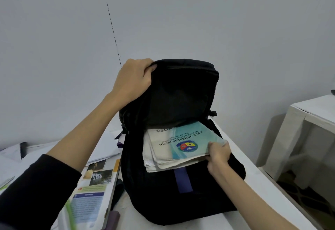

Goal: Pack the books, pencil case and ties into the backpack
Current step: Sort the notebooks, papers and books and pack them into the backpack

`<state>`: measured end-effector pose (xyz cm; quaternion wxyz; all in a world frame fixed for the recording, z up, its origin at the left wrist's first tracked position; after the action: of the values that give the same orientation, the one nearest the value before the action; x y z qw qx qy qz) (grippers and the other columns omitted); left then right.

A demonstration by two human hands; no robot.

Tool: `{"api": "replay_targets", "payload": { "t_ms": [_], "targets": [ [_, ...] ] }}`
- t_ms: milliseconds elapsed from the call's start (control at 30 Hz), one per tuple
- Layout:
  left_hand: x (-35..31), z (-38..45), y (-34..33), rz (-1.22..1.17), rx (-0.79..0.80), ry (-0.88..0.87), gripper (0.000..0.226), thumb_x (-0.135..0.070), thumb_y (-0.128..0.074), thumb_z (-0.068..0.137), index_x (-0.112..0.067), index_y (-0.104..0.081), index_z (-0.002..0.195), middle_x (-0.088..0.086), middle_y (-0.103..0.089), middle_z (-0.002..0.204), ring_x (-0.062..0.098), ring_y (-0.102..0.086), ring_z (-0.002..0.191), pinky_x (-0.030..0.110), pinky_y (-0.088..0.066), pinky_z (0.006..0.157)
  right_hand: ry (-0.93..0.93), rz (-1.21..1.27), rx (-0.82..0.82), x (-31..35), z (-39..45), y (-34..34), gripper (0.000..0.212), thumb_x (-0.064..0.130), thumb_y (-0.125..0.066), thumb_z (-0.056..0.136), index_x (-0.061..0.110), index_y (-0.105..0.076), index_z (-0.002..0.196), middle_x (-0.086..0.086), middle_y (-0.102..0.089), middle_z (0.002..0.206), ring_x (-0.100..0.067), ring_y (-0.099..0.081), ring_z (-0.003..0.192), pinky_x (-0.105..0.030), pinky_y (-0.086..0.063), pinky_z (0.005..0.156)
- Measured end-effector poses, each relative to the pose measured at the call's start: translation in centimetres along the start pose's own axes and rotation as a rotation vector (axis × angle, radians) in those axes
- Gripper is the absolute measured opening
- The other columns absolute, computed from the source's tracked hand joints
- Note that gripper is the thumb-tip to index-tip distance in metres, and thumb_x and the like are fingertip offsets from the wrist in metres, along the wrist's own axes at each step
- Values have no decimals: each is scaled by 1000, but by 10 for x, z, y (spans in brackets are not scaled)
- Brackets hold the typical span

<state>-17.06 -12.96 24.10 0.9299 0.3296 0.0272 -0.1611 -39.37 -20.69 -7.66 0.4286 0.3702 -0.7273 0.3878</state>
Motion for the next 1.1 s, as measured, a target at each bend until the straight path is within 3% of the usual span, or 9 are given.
{"api": "replay_targets", "payload": {
  "t_ms": [233,467,633,767,867,900,967,1033,1100],
  "targets": [
    [-17,1,-5,-9,1,-61,36,-29,-38,91,-6,-67,92,9,-64,69,29,-56,64,34,-44,61,-168,-50,366,-22,-15,-56,28,-6,-48,91,5,-44,116,-17,-59,108,-27,-65,75,-36,-57,46],
    [-8,4,-15,-46,-5,-39,30,-24,-43,93,-4,-65,86,6,-58,63,27,-54,60,28,-33,58,-170,4,421,-12,-8,-43,24,-15,-41,90,5,-44,103,-14,-57,94,-32,-62,70,-34,-55,41],
    [-12,6,-22,-69,6,-25,39,-31,-37,89,-7,-67,91,8,-64,69,28,-56,66,34,-44,63,-219,-78,433,-31,-13,-57,21,-7,-49,92,5,-46,108,-17,-62,99,-37,-66,82,-36,-57,46],
    [-9,5,-23,-77,15,-24,35,-30,-39,90,-9,-67,92,4,-61,67,27,-54,65,32,-42,63,169,-864,562,7,-21,-52,38,39,-61,90,1,-59,94,-11,-69,68,-22,-65,52,-33,-53,50],
    [-7,4,-24,-76,19,-21,31,-27,-41,91,-9,-66,88,-1,-52,62,25,-50,62,29,-35,61,815,-1592,215,62,-33,-42,53,61,-56,83,12,-52,102,-1,-62,97,-22,-62,91,-29,-39,59],
    [-6,3,-26,-80,24,-17,32,-28,-40,91,-9,-66,87,-2,-51,62,24,-49,62,28,-34,61,944,-1592,206,67,-42,-47,57,61,-57,81,14,-52,112,0,-57,111,-22,-55,104,-29,-40,65],
    [-6,1,-29,-86,32,-14,33,-29,-39,90,-9,-66,88,-2,-53,62,23,-50,61,29,-34,61,1038,-1527,484,48,-57,-67,63,61,-59,79,24,-51,129,4,-47,133,-18,-42,122,-31,-41,89],
    [-8,0,-30,-86,38,-19,36,-30,-38,90,-10,-67,92,1,-60,66,24,-53,64,31,-40,62,1012,-1552,774,12,-63,-84,57,56,-57,83,35,-48,135,9,-39,147,-15,-27,137,-36,-21,110],
    [-10,-1,-28,-80,38,-30,37,-31,-37,90,-11,-68,96,4,-66,73,25,-58,69,34,-45,65,992,-1585,826,-5,-57,-92,48,50,-53,89,41,-46,135,13,-35,150,-13,-20,142,-37,-11,114]
  ]
}}
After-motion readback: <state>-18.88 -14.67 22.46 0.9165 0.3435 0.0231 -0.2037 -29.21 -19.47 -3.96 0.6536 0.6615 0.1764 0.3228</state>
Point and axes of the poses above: each hand's wrist, its own z-axis towards the middle knuckle, its own y-axis out of the back of the hand, x = y × z, the point moved 10 cm from there along z, towards the middle knuckle
